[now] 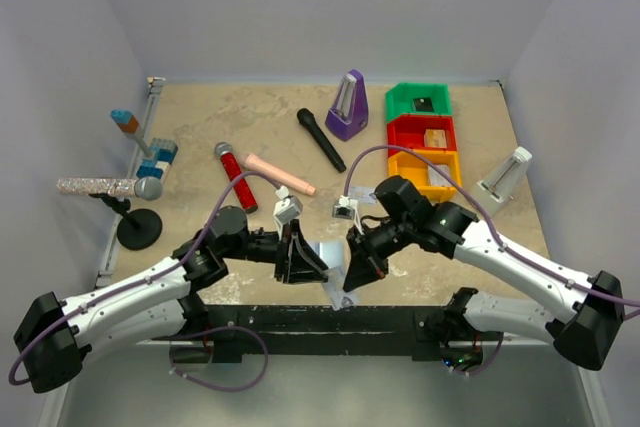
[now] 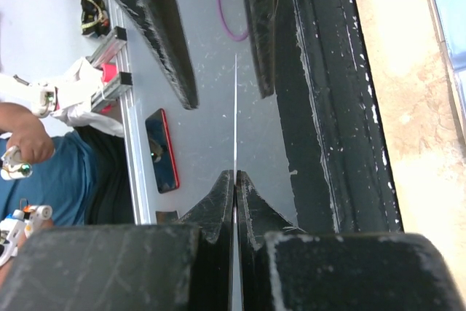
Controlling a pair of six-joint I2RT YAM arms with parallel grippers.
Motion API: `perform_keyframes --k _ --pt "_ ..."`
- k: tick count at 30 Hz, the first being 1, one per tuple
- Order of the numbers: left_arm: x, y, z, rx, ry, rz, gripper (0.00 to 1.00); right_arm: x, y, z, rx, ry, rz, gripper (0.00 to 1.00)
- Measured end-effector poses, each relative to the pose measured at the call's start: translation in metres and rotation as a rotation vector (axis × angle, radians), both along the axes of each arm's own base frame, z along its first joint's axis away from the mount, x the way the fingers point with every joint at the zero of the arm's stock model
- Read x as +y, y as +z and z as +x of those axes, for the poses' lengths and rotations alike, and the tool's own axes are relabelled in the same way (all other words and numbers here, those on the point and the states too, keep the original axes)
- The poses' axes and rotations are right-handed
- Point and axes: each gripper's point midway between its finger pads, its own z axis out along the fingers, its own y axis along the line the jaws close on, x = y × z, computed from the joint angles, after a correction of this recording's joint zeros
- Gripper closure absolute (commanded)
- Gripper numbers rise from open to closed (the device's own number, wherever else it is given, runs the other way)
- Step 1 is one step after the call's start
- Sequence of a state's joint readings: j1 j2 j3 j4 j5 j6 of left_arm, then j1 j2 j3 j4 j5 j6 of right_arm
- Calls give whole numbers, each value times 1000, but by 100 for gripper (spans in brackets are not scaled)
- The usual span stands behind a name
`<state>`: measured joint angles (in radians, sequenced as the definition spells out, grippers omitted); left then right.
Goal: Take the credit cards out of the card holder
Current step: Place the credit card at the center of the board.
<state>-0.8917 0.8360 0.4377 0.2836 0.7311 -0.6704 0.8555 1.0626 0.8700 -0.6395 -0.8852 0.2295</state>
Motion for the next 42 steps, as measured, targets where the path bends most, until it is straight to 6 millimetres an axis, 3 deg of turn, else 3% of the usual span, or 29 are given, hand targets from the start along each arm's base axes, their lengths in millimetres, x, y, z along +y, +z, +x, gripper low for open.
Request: perform_keyframes --k 4,8,9,10,12,14,18,25,31,37,42 --pt "-1 -1 -2 5 -20 0 75 2 1 1 -4 7 -1 100" --pt "-3 -4 -5 18 -35 8 100 4 2 1 -7 15 -1 100" --pt "-3 -4 -5 20 -38 9 100 4 2 1 -6 16 -2 100" --pt "-3 -5 -6 23 -43 10 100 4 2 1 -7 19 -4 93" --pt "-3 -4 -6 25 -46 9 100 3 1 0 -6 20 -8 69" --pt "-3 -4 -6 26 -42 8 100 3 1 1 -6 14 -13 54" --pt "-2 -4 0 16 10 0 100 2 5 7 -35 -40 -13 43" --pt "14 -8 19 15 217 -72 100 -6 25 35 -143 -265 86 37" --pt "41 -19 47 90 491 -237 100 -11 15 54 -114 -473 196 36" --pt "55 21 63 95 599 -428 100 5 5 67 -12 -544 235 35" --pt "59 39 67 101 619 -509 100 19 12 79 42 -575 301 36"
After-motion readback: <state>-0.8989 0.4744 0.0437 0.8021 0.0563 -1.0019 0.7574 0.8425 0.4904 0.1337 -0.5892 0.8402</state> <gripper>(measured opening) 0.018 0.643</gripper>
